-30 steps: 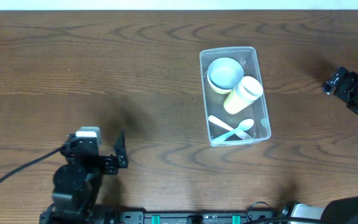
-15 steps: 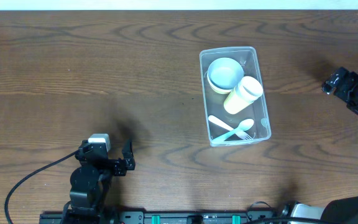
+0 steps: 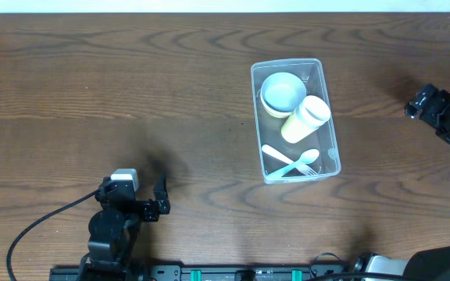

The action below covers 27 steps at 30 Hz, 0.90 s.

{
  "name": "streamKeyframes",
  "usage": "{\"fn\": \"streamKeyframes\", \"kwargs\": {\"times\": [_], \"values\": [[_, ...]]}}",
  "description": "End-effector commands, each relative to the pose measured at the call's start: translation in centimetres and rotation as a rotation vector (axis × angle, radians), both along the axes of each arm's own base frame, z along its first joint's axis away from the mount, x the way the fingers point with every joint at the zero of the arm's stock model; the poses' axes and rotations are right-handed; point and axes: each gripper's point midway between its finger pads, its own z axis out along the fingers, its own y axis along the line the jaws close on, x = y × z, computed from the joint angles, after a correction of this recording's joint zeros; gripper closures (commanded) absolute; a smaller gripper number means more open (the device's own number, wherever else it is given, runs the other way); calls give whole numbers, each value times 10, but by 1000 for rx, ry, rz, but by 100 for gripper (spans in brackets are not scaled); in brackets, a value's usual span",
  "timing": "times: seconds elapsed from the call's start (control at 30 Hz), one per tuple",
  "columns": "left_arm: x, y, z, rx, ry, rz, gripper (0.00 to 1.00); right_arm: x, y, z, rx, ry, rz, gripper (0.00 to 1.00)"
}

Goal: Pack container

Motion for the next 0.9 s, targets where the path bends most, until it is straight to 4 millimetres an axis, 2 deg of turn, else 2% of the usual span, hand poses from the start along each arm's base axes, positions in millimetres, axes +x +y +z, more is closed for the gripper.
{"fn": "streamKeyframes", "kwargs": {"times": [0.0,0.33,0.7,0.8,0.87], "values": [[-1,-1,-8,-7,18,-2,2,0,-2,-1,-7,5,6,1],[-10,1,-27,5,103,-2,2,0,-2,-1,-7,5,6,1],[-11,1,-27,5,104,-2,2,-1,-3,-1,-7,4,5,1],[-11,1,-27,5,105,-2,2,-2,0,7,-18,-18,11,1],[-11,1,-27,5,105,-2,2,-2,10,17,-31,-48,37,1]]}}
